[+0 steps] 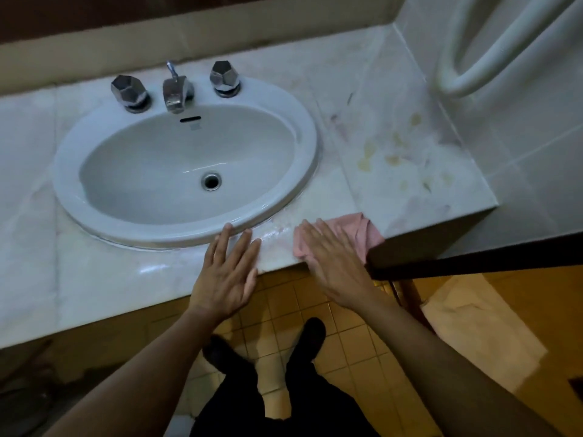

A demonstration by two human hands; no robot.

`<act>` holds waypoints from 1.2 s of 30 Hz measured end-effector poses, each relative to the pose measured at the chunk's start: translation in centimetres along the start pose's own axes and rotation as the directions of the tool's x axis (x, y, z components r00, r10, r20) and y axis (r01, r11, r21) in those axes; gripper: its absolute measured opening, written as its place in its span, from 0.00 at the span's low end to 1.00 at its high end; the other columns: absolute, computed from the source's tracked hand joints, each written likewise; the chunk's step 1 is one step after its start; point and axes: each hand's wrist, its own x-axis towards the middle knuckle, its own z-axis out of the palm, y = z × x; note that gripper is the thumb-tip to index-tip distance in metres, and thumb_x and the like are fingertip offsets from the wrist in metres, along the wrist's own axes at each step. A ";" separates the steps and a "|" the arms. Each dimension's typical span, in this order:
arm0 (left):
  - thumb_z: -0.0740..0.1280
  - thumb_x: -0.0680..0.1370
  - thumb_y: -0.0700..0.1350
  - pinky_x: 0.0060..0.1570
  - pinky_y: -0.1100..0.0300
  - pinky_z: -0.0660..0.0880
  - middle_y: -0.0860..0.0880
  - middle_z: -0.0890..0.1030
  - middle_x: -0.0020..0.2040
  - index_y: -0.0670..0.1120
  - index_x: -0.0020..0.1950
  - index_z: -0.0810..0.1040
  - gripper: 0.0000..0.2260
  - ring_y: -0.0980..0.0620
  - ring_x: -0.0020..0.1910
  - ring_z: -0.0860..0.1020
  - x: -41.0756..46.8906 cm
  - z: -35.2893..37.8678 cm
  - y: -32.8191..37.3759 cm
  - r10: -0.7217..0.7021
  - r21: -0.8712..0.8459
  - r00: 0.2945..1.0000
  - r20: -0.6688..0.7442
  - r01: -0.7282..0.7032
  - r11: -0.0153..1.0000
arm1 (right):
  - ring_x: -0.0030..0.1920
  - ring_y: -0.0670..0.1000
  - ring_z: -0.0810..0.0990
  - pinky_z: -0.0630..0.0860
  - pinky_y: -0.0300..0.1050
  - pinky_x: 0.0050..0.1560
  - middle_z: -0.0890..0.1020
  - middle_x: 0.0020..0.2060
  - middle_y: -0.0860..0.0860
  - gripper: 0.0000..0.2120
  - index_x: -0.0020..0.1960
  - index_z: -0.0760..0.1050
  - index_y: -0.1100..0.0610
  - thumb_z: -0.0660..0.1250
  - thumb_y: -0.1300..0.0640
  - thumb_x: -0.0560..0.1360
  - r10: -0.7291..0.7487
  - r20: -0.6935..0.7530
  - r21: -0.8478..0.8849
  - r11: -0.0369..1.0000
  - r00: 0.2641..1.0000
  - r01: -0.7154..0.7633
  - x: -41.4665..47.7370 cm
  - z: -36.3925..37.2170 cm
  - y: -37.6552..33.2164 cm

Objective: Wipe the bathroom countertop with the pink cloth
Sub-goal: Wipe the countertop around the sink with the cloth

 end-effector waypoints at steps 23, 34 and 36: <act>0.58 0.82 0.53 0.78 0.34 0.55 0.40 0.62 0.82 0.46 0.80 0.68 0.26 0.37 0.83 0.53 1.0 -2.9 1.6 -0.068 -0.167 0.997 0.043 0.075 0.983 | 0.84 0.56 0.39 0.44 0.67 0.81 0.42 0.84 0.49 0.29 0.84 0.40 0.47 0.44 0.42 0.86 0.464 -0.123 -0.036 0.881 0.877 -0.471 4.9 -5.7 7.8; 0.58 0.83 0.54 0.79 0.35 0.54 0.39 0.62 0.82 0.46 0.81 0.65 0.27 0.37 0.82 0.57 12.2 -3.2 6.8 0.069 -0.319 0.995 0.065 -0.045 0.947 | 0.84 0.52 0.39 0.43 0.63 0.82 0.42 0.84 0.46 0.28 0.84 0.42 0.45 0.44 0.44 0.87 0.509 -0.139 0.016 0.859 0.850 -0.512 0.0 -5.6 11.2; 0.55 0.84 0.55 0.79 0.36 0.55 0.40 0.60 0.83 0.47 0.82 0.62 0.27 0.39 0.83 0.55 11.6 -1.8 7.9 0.119 -0.309 0.989 0.091 -0.085 0.947 | 0.84 0.56 0.43 0.46 0.65 0.81 0.45 0.85 0.50 0.30 0.85 0.43 0.49 0.50 0.48 0.87 0.563 -0.168 0.008 0.822 0.809 -0.570 1.3 -7.5 14.1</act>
